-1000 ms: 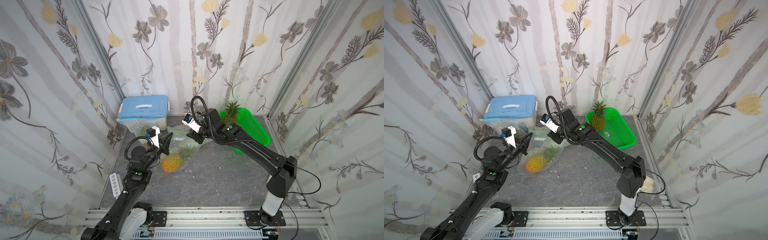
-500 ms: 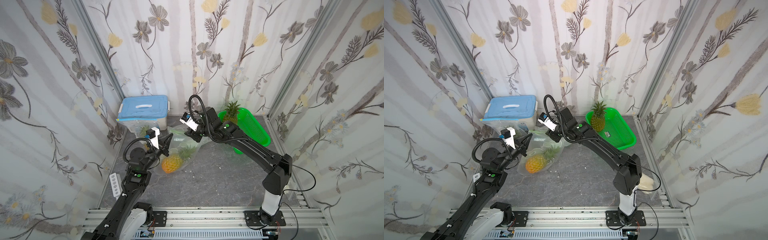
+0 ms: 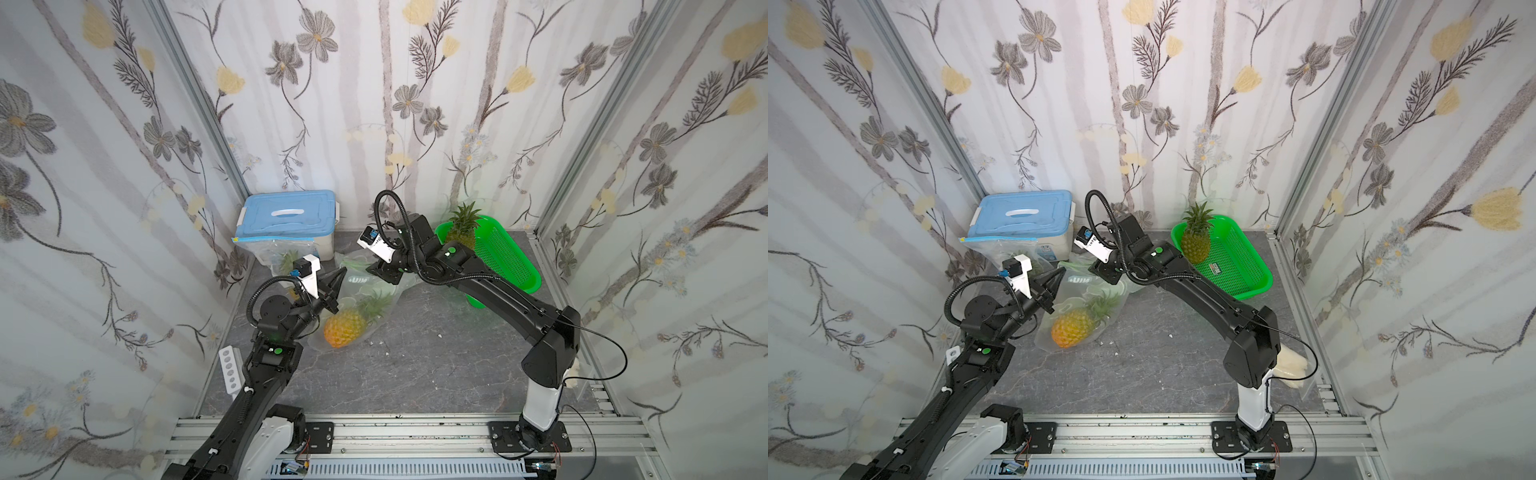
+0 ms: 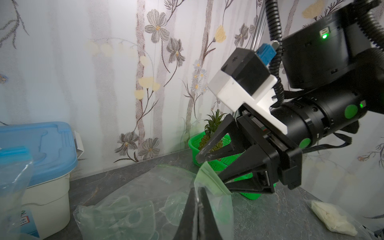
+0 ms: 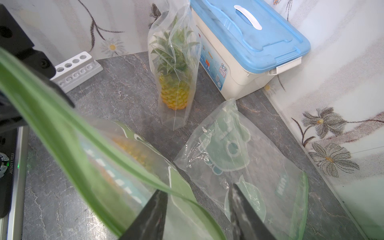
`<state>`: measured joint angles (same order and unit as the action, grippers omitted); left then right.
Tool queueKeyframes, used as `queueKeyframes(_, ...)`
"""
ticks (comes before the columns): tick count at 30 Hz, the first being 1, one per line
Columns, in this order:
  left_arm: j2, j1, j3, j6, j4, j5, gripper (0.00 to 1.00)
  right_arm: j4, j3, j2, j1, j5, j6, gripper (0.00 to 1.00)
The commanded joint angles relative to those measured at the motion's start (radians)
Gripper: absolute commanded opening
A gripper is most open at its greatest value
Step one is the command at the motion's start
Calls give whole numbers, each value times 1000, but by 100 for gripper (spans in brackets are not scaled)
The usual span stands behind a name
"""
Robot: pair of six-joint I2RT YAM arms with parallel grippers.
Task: Open the zip-top bag and take out the pineapple
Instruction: Open the zipper of the food storage bag at the center of the board.
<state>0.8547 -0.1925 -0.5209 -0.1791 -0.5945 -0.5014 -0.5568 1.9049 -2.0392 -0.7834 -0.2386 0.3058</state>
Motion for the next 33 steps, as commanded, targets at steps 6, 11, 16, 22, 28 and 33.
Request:
queueKeyframes(6, -14, 1, -3, 27, -60, -8, 0, -48, 47, -61, 0, -115, 57, 35)
queueKeyframes(11, -2, 0, -7, 23, -60, -5, 0, -53, 40, -53, 1, -84, 43, 0)
queueKeyframes(16, 19, -4, -26, 13, -36, 9, 0, -53, 37, -3, 0, 0, -23, 0)
queueKeyframes(22, 26, -18, -107, 8, 105, 14, 36, -99, 57, 73, 0, 108, -161, 0)
queueKeyframes(28, -35, -43, -147, -103, 177, 13, 61, -200, 117, 115, 0, 300, -352, 0)
queueKeyframes(33, -72, -146, -133, -188, 246, 17, 65, -232, 116, 131, -9, 350, -452, 0)
